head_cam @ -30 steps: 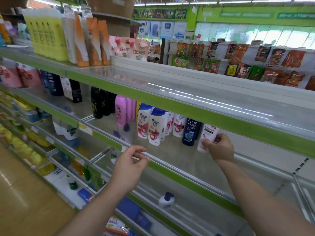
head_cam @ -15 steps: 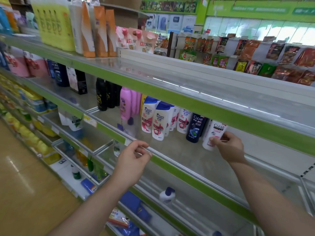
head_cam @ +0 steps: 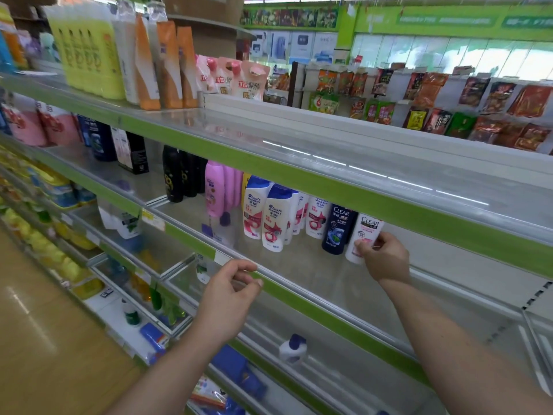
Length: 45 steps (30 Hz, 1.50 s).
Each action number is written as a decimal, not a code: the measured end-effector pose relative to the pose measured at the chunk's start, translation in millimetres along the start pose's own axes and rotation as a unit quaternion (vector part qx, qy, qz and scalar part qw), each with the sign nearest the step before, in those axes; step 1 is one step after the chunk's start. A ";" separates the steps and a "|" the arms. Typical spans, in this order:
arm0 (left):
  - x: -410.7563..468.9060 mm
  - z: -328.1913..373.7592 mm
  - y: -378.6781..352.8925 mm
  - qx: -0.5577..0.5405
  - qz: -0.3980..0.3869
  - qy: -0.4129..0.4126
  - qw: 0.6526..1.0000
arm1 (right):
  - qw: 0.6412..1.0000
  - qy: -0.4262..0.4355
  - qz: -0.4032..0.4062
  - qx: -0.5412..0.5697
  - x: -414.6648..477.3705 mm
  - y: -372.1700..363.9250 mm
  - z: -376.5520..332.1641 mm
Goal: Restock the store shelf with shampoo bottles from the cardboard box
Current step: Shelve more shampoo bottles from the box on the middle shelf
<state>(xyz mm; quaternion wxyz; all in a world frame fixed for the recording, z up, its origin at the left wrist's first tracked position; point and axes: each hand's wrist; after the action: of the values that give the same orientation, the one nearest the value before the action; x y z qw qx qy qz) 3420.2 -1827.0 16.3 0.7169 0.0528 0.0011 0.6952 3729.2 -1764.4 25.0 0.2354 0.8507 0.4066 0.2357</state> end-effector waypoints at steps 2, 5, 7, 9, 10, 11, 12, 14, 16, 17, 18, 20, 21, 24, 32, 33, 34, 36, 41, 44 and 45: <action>-0.1 -1.1 0.4 0.000 -0.004 0.001 1.000 | 1.000 -0.002 -0.006 0.000 1.2 0.2 0.0; 0.5 -3.5 1.0 -0.001 -0.013 0.005 1.000 | 1.000 -0.005 -0.013 -0.003 0.8 1.1 -1.4; 1.7 -5.8 1.2 -0.004 -0.013 0.008 1.000 | 1.000 -0.007 -0.011 -0.005 -0.9 0.7 -3.0; 3.1 -10.2 2.9 -0.007 -0.008 0.014 1.000 | 1.000 -0.018 -0.007 -0.009 -2.7 -0.7 -4.9; 3.8 -13.6 5.1 -0.009 -0.006 0.017 1.000 | 1.000 -0.024 -0.007 -0.014 -3.1 -1.4 -5.1; 4.7 -16.7 8.4 -0.014 -0.005 0.018 1.000 | 0.999 -0.034 -0.009 -0.017 -3.1 -2.5 -4.2; 6.3 -21.3 12.7 -0.015 -0.005 0.017 1.000 | 0.999 -0.048 -0.011 -0.019 -3.2 -3.4 -3.1; 10.5 -30.6 22.7 -0.013 -0.009 0.016 1.000 | 0.997 -0.071 -0.005 -0.028 -6.2 -4.4 -2.2; 16.3 -39.8 34.9 -0.019 -0.019 0.010 1.000 | 0.995 -0.091 0.008 -0.048 -13.8 -4.3 -3.2; 20.7 -44.5 41.6 -0.022 -0.025 0.007 0.999 | 0.993 -0.102 0.015 -0.053 -20.4 -3.6 -5.6; 25.6 -50.0 48.3 -0.025 -0.034 0.009 0.999 | 0.992 -0.110 0.023 -0.053 -28.9 -2.2 -7.8; 34.2 -61.0 60.2 -0.031 -0.054 0.019 0.998 | 0.989 -0.134 0.050 -0.042 -50.3 1.4 -13.1; 36.9 -66.7 65.6 -0.034 -0.063 0.022 0.997 | 0.987 -0.139 0.068 -0.038 -62.1 2.8 -14.6; 44.7 -81.9 79.6 -0.029 -0.086 0.045 0.995 | 0.984 -0.140 0.108 -0.024 -99.5 7.8 -23.3; 36.0 -113.4 74.1 0.035 -0.148 0.072 0.986 | 0.973 -0.162 0.164 -0.024 -218.9 13.1 -31.5; 32.4 -119.2 72.1 0.031 -0.156 0.080 0.984 | 0.971 -0.174 0.160 -0.014 -229.6 9.3 -27.5; 29.3 -127.2 69.7 0.030 -0.162 0.086 0.983 | 0.971 -0.185 0.150 -0.008 -240.4 3.7 -22.6; 21.4 -142.3 68.7 0.039 -0.174 0.082 0.981 | 0.970 -0.211 0.117 -0.014 -259.4 -10.7 -5.4; -6.1 -188.9 75.3 0.101 -0.208 0.117 0.966 | 0.956 -0.276 0.021 -0.096 -310.2 -44.1 38.2; -33.5 -216.4 81.2 0.134 -0.221 0.142 0.956 | 0.953 -0.279 -0.045 -0.112 -341.2 -55.7 58.9; -42.7 -223.5 81.7 0.141 -0.219 0.148 0.954 | 0.951 -0.287 -0.058 -0.103 -350.2 -59.6 70.5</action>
<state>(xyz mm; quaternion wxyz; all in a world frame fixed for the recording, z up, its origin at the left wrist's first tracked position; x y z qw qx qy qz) 3320.6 -1850.7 -202.7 0.8285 0.0484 0.2161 0.5143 3540.8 -2026.9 -138.5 0.4419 0.8284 0.3442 0.0080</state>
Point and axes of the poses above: each hand's wrist, its own x-axis towards the middle knuckle, its own y-axis out of the back of the hand, z = x × y, and after that the axes turned 7 degrees about -x, right-handed
